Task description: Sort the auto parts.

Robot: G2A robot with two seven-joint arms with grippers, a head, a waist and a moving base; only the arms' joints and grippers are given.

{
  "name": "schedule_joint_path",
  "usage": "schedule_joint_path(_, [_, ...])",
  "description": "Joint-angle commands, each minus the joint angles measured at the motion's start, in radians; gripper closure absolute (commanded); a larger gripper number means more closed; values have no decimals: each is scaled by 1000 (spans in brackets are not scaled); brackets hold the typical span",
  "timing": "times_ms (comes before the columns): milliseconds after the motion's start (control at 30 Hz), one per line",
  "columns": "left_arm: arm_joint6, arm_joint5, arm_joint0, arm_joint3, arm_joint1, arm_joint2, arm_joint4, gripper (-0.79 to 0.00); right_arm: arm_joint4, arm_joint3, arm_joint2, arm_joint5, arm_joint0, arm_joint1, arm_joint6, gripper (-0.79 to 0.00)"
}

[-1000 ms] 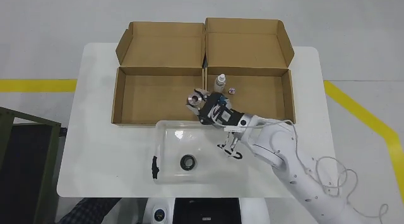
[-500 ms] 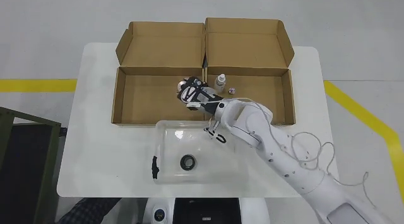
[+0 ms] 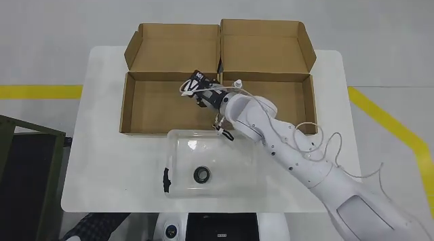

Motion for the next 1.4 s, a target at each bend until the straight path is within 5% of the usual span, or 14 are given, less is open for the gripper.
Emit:
schedule_joint_path(0, [0, 0, 0, 0, 0, 0, 0, -785, 1, 29, -10, 6, 13, -12, 9, 0])
schedule_joint_path(467, [0, 0, 0, 0, 0, 0, 0, -785, -15, 173, -60, 32, 69, -81, 40, -43])
schedule_joint_path(1367, [0, 0, 0, 0, 0, 0, 0, -785, -69, 254, -27, -4, 66, -133, 69, -351])
